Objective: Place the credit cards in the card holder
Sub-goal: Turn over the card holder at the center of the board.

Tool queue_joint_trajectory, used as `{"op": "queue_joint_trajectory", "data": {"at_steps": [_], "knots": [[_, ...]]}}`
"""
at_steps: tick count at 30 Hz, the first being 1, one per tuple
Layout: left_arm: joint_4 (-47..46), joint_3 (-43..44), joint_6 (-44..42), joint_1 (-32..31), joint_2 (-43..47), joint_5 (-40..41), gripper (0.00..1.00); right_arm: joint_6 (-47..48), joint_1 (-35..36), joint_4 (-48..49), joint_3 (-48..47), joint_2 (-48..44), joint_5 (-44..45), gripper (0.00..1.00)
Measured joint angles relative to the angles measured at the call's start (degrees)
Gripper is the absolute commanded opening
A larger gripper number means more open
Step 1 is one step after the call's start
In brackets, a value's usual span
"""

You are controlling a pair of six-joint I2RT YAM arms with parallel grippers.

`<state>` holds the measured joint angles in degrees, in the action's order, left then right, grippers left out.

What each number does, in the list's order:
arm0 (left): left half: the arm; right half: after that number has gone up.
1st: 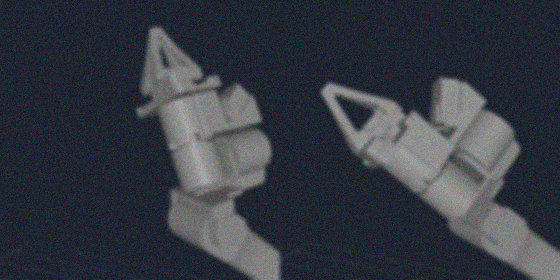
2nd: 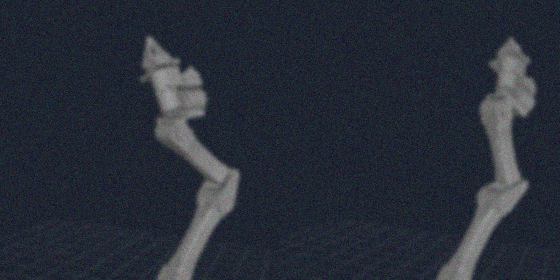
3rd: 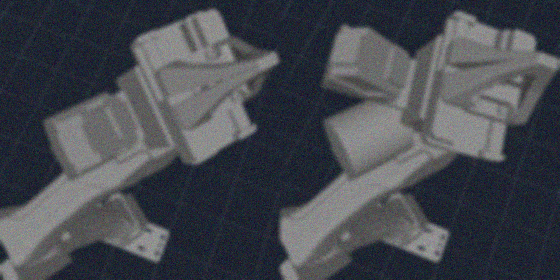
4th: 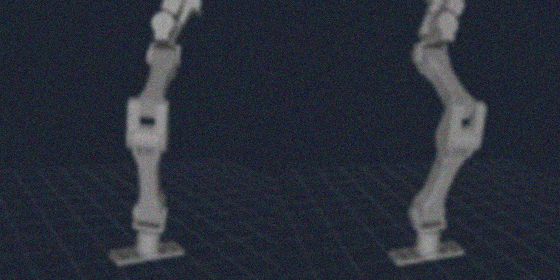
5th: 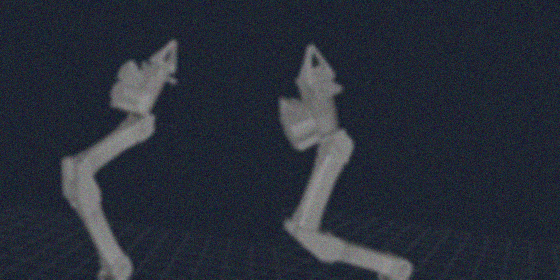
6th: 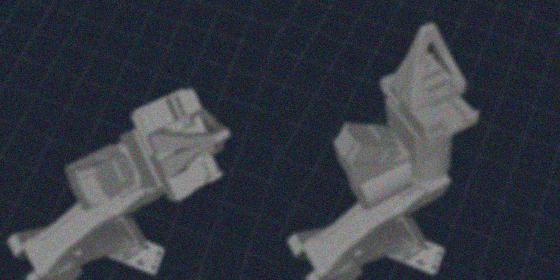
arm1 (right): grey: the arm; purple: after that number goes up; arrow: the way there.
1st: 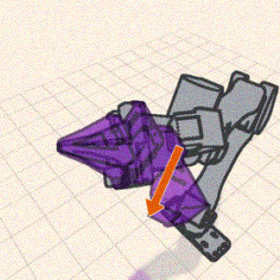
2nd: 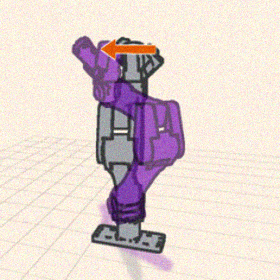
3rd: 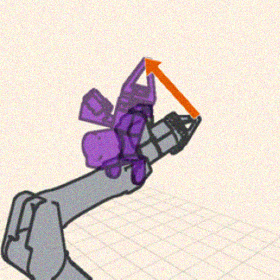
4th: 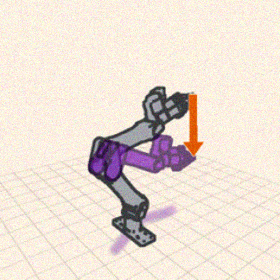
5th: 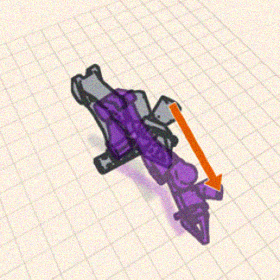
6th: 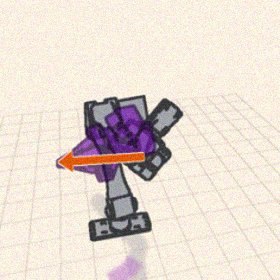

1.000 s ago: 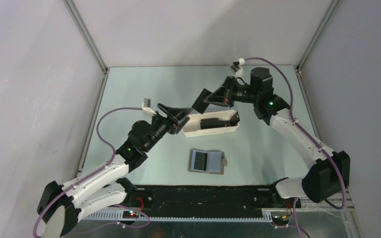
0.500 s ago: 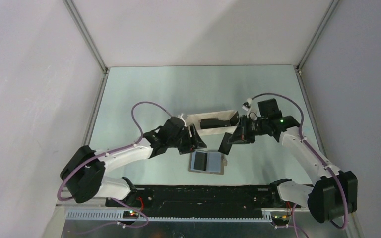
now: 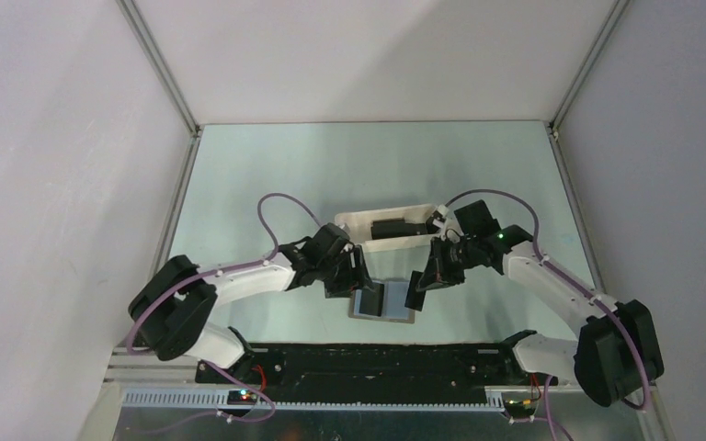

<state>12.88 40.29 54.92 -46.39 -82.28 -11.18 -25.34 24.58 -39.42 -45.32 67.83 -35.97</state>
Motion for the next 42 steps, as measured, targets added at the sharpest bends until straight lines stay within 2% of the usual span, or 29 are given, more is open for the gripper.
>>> {"op": "queue_joint_trajectory", "data": {"at_steps": [11, 22, 34, 42], "knots": [[0.2, 1.9, -1.6, -0.2, -2.2, -0.9, 0.63, -0.1, 2.1, 7.7, 2.3, 6.6, 2.6, 0.0], [0.6, 2.0, -1.0, -2.2, -1.4, 0.7, 0.61, -0.1, 3.9, 11.9, 6.4, 11.8, 5.8, 0.0], [4.2, 3.2, -0.9, -3.8, 4.7, 6.9, 0.63, -0.1, 5.2, 13.5, 7.0, 13.7, 5.9, 0.0], [4.4, 6.2, -1.0, -4.8, -1.2, 6.5, 0.61, -0.1, 5.3, 13.6, 7.0, 13.9, 5.9, 0.0]]}}
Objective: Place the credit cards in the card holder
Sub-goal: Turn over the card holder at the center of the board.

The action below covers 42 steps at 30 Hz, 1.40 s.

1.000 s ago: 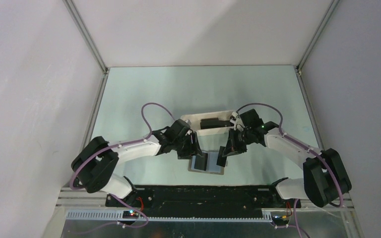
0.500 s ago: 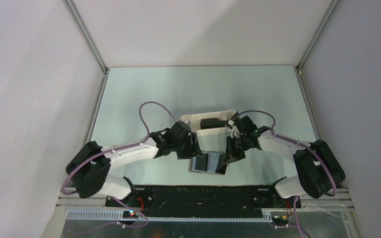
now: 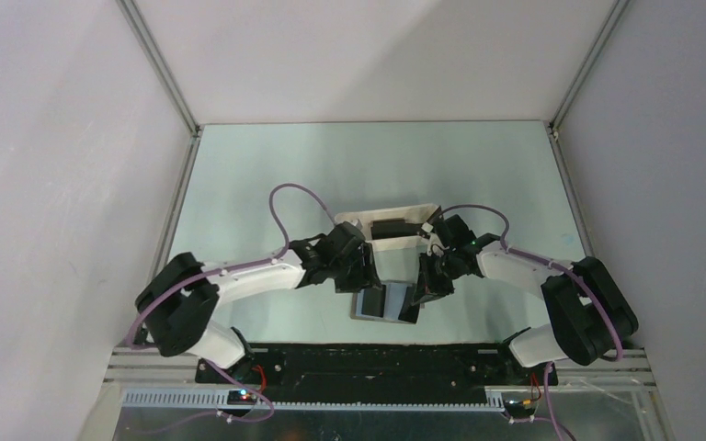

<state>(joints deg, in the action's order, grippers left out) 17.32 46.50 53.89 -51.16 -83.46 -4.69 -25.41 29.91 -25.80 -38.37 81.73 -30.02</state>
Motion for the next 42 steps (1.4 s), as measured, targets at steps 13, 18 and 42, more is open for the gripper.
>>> {"op": "queue_joint_trajectory", "data": {"at_steps": [13, 18, 42], "knots": [[0.0, 0.8, 0.0, -0.3, -5.2, 0.5, 0.61, 0.0, 0.0, 0.0, 0.0, 0.0, 0.0, 0.0], [0.0, 2.2, -0.4, -0.9, -7.4, -0.1, 0.51, 0.1, 0.0, -0.1, 0.0, 0.0, 0.0, 0.0], [-1.2, 1.4, -0.9, -2.2, -2.0, 0.8, 0.58, 0.2, 0.0, 0.0, 0.0, -0.7, -0.7, 0.0]]}}
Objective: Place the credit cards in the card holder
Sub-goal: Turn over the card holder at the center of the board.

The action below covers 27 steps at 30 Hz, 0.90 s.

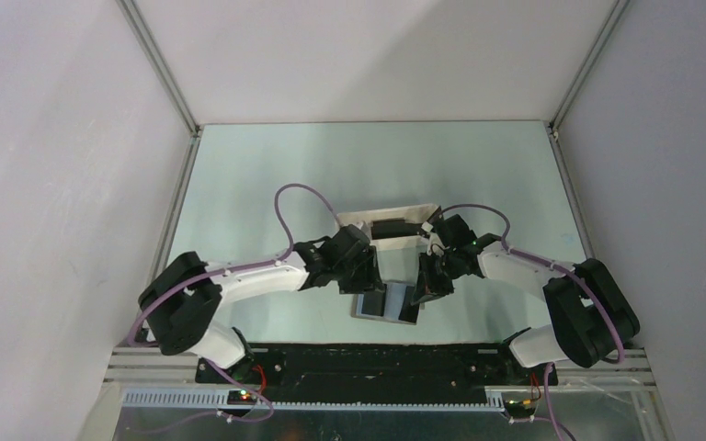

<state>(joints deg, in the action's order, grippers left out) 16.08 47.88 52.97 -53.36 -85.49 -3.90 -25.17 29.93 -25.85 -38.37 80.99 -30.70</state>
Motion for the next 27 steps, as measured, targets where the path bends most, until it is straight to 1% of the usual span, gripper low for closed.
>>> {"op": "queue_joint_trajectory", "data": {"at_steps": [8, 16, 27], "knots": [[1.2, -1.0, 0.0, 0.7, -4.2, 0.6, 0.62, 0.5, 0.0, 0.0, 0.0, 0.0, 0.0, 0.0], [1.2, 0.1, -0.1, 0.7, -5.4, 0.3, 0.63, 0.8, 0.0, -0.2, 0.0, 0.0, 0.0, 0.0], [1.3, 1.0, -1.0, 0.8, -5.6, -1.2, 0.57, 0.9, 0.0, -0.3, 0.0, 0.0, -0.4, 0.0]]}}
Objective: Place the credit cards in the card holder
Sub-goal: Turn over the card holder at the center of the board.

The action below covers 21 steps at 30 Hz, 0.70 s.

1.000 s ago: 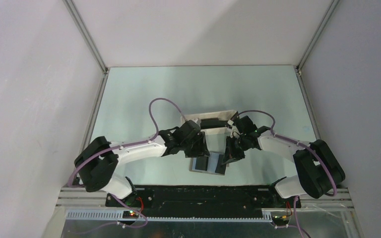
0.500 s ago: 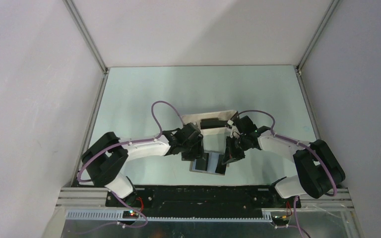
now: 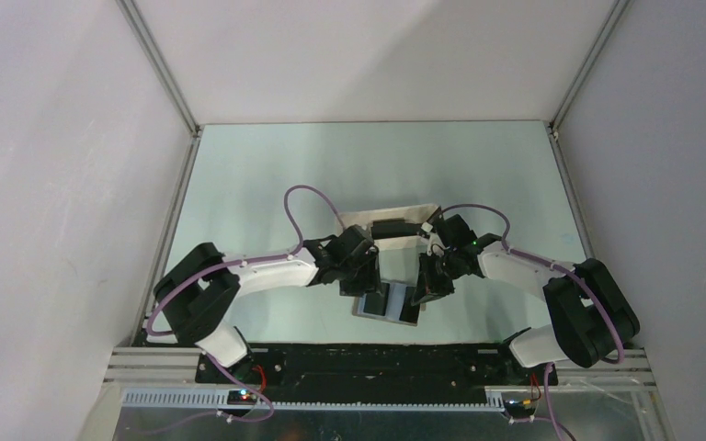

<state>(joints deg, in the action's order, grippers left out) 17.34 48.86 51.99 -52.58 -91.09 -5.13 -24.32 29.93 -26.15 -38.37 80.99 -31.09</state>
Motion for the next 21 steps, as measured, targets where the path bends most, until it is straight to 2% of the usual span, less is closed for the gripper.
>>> {"op": "queue_joint_trajectory", "data": {"at_steps": [12, 21], "knots": [[-0.9, 1.9, -0.1, 0.0, 2.8, -6.1, 0.56, 0.2, 0.0, 0.0, 0.0, 0.0, -0.3, 0.0], [-5.8, 2.2, 0.1, -0.1, 2.7, -12.0, 0.57, 0.4, 0.0, 0.0, 0.0, 0.0, -0.7, 0.0]]}}
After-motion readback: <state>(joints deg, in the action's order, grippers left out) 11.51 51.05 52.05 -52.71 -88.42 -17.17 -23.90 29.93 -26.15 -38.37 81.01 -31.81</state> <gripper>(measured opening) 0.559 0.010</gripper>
